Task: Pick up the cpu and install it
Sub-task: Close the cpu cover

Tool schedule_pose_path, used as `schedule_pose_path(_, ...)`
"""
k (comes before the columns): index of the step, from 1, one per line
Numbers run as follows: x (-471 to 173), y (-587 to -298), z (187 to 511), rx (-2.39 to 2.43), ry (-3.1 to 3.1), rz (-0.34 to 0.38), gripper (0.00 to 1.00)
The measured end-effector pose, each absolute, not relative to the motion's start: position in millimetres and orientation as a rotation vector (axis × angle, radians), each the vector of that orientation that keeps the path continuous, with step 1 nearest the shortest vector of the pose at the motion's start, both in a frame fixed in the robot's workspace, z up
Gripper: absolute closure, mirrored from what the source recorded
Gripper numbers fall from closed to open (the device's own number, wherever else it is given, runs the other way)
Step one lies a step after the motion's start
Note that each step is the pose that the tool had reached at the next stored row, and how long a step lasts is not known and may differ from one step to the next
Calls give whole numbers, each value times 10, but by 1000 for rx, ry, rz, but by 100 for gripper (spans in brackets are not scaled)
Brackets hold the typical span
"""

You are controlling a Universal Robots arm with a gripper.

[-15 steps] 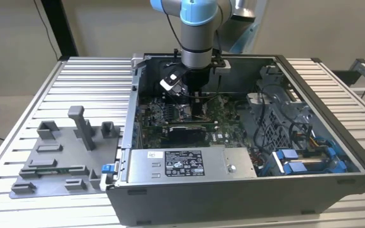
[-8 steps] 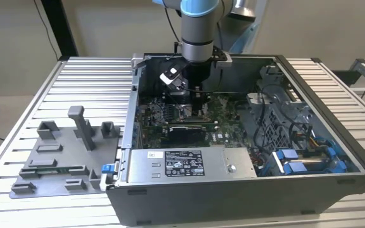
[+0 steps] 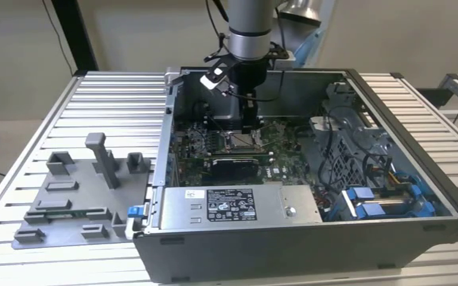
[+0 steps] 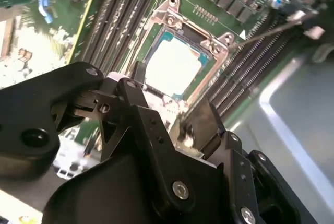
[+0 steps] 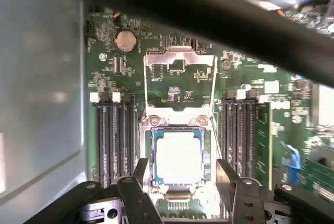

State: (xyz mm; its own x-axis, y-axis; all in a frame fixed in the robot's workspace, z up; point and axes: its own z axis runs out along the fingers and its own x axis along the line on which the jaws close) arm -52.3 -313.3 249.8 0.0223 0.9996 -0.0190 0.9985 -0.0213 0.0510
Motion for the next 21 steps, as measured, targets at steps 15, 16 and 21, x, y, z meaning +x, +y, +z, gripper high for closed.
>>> schedule_pose_path(15, -539, -3133, 2590, 2210, 2162, 34, 100)
schedule_pose_path(16, -549, -3133, 2591, 2210, 2162, 34, 100)
schedule_pose_path(21, -552, -3133, 2591, 2210, 2162, 34, 100)
